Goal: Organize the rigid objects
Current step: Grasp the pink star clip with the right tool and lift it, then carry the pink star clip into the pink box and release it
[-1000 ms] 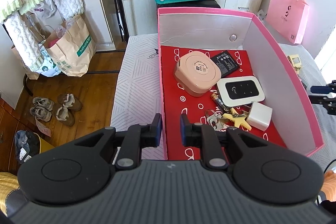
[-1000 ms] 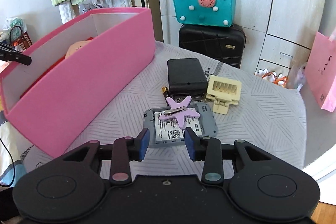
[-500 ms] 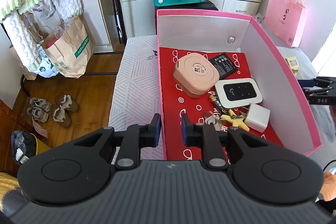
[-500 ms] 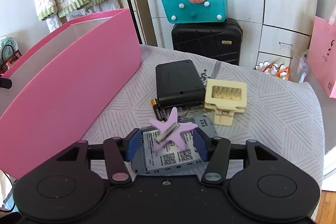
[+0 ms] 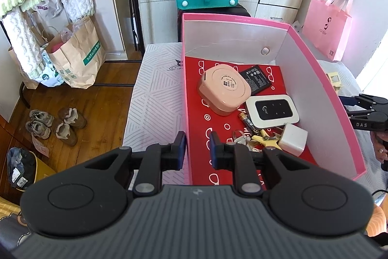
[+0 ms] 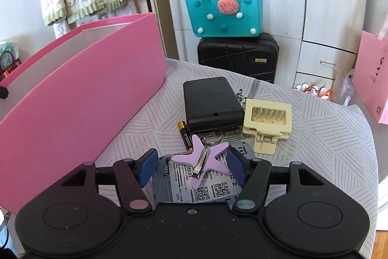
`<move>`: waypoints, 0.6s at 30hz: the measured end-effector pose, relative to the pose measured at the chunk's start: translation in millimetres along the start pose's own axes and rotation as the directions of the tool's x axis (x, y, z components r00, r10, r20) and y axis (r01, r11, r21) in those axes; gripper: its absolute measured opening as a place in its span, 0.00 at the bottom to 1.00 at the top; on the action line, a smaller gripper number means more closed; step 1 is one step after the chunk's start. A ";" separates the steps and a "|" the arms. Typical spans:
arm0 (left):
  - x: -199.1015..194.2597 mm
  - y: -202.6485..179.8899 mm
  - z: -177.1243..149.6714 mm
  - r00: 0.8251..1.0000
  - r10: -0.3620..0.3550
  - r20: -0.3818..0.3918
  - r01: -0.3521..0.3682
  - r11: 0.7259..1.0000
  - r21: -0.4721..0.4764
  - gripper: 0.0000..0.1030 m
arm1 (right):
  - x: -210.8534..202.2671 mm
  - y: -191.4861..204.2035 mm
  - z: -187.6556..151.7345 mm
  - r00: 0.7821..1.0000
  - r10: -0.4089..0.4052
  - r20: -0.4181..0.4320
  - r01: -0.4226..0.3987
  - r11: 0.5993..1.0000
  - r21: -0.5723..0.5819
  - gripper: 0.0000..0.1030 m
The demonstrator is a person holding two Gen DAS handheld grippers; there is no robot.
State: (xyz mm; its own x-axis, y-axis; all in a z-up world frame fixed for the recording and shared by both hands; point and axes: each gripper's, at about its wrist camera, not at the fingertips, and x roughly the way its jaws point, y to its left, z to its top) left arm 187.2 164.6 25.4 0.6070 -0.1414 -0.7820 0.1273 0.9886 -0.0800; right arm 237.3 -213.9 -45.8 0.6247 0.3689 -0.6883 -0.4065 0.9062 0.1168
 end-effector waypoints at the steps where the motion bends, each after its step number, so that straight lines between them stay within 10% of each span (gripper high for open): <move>1: -0.2 -0.2 -0.7 1.000 0.000 0.002 0.000 1.000 0.000 0.17 | -2.1 0.1 0.6 1.000 0.006 0.000 -0.006 1.000 0.007 0.52; 18: 0.5 -0.3 -3.8 0.999 0.003 0.042 -0.002 1.000 -0.012 0.15 | -57.4 24.3 13.2 0.994 0.067 0.085 -0.066 0.998 -0.023 0.52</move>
State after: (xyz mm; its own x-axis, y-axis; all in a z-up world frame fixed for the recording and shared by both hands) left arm 184.5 164.4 22.7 0.6399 -0.1408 -0.7554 0.1165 0.9895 -0.0858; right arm 200.4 -210.4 6.0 0.6506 0.4453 -0.6152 -0.4615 0.8751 0.1455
